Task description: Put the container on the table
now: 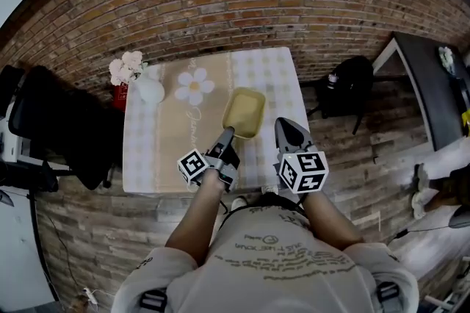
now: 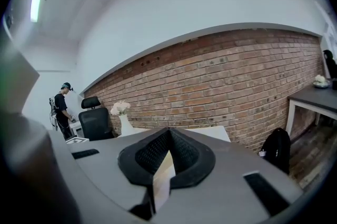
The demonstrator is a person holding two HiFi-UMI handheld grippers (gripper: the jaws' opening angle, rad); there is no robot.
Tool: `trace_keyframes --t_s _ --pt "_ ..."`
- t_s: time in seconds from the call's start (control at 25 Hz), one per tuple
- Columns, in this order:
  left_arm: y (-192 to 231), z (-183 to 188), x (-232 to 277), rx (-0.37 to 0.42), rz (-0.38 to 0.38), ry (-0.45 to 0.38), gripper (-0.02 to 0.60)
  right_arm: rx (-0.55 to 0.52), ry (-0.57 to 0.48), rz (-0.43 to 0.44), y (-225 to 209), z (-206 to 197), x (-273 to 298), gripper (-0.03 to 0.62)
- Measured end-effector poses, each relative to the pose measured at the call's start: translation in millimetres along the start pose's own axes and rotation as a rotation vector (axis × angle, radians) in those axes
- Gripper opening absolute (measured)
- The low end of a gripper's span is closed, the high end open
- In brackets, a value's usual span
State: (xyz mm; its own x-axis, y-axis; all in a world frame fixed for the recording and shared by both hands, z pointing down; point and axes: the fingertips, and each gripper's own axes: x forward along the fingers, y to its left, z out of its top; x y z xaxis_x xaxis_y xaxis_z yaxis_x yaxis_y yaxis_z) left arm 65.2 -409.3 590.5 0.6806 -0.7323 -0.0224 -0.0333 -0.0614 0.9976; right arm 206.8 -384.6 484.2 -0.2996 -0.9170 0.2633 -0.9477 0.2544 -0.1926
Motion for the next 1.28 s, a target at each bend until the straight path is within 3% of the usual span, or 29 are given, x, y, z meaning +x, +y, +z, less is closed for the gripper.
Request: trace_keyframes --t_s 0.8,1.28 --pt "72.1 28.0 38.7 0.017 0.185 -0.106 0.219 0.003 0.134 0.122 -38.0 -24.2 71.7 0.003" --pt "94.0 41.9 43.9 0.088 0.291 -0.115 0.219 0.030 0.180 0.149 -46.4 -37.4 93.8 0.003"
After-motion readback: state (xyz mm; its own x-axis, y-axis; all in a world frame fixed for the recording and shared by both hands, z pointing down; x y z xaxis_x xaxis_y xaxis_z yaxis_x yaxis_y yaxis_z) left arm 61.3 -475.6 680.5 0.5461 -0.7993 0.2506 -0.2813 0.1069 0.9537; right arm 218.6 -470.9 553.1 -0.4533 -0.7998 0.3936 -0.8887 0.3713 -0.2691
